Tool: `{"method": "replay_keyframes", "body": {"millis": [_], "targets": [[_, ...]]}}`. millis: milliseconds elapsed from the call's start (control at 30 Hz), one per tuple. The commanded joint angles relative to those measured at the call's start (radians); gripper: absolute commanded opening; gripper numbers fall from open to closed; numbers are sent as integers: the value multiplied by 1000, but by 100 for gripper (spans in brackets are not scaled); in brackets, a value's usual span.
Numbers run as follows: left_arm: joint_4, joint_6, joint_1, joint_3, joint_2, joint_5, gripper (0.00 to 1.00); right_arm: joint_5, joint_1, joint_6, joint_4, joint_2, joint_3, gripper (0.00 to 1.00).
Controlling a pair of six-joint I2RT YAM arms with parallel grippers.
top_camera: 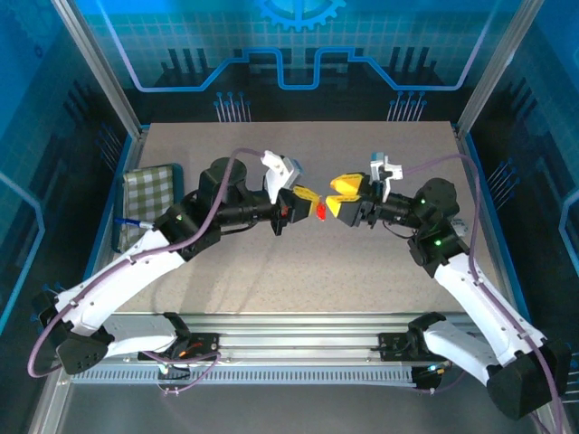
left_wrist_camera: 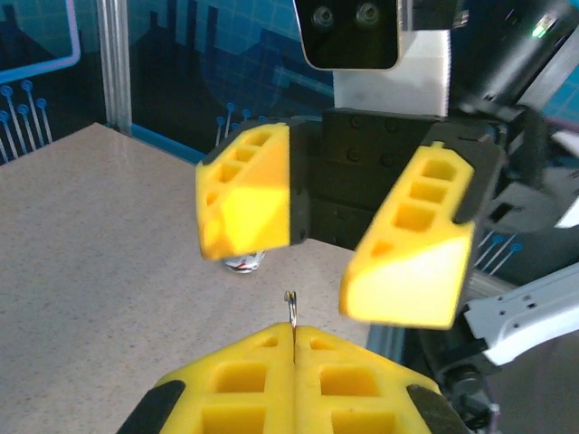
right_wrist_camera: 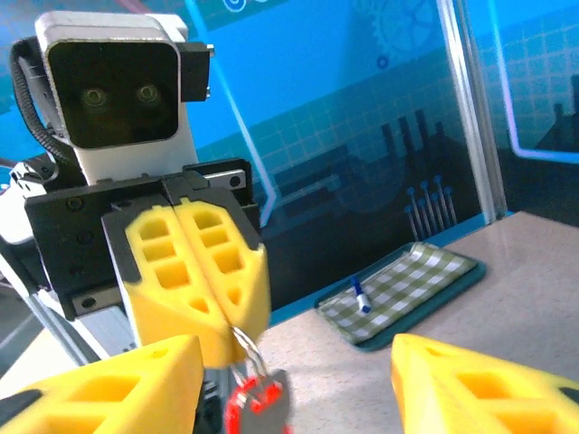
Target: Remove the keys from the keyring
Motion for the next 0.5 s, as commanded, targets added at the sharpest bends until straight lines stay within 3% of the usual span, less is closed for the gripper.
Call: {"method": "replay_keyframes", "body": {"millis": [0, 267, 467], "targets": [[66, -83, 40, 3, -18, 114, 0, -108, -67, 244, 311, 33, -24, 56], [55, -107, 49, 41, 5, 190, 0, -278, -80, 558, 690, 195, 26, 54], [50, -111, 51, 57, 20, 211, 0, -308, -41, 490, 602, 194, 54, 50]]}}
